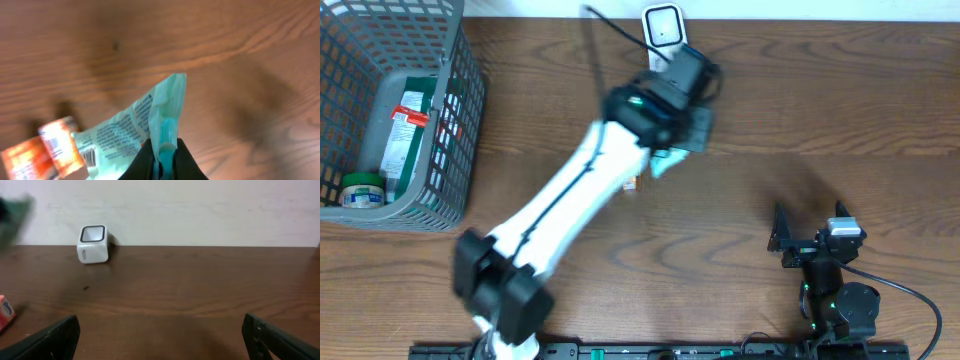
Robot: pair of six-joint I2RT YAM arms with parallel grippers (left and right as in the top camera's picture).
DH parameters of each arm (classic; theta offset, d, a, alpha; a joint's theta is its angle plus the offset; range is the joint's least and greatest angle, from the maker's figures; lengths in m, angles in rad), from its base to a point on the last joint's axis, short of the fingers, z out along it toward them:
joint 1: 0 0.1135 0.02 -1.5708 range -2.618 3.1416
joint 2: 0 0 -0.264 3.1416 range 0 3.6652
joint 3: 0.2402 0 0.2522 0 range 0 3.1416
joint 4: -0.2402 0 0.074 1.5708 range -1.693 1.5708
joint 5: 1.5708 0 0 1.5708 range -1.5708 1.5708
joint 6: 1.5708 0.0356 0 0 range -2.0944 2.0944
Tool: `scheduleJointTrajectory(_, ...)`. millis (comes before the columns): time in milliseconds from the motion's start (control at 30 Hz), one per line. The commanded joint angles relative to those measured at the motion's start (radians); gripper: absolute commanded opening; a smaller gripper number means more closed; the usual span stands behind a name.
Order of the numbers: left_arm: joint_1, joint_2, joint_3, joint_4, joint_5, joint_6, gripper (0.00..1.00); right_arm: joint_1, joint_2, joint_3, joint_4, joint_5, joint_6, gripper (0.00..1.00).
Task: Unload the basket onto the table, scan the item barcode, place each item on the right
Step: 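Carry the wipe pack out and drop it right of the orange packs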
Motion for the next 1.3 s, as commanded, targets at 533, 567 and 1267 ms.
scheduleJointTrajectory(533, -0.064, 0.282, 0.002, 0.128, -0.095, -0.104, 0.39, -0.003, -0.005, -0.001, -0.004, 0.000, -0.005, 0.99)
scheduleJointTrajectory(567, -0.064, 0.282, 0.003, 0.131, -0.095, -0.103, 0.59, -0.003, -0.005, -0.001, -0.004, 0.000, -0.005, 0.99)
scheduleJointTrajectory(1267, 0.154, -0.209, 0.051, -0.176, -0.095, -0.095, 0.08, -0.003, -0.005, -0.001, -0.004, 0.000, -0.005, 0.99)
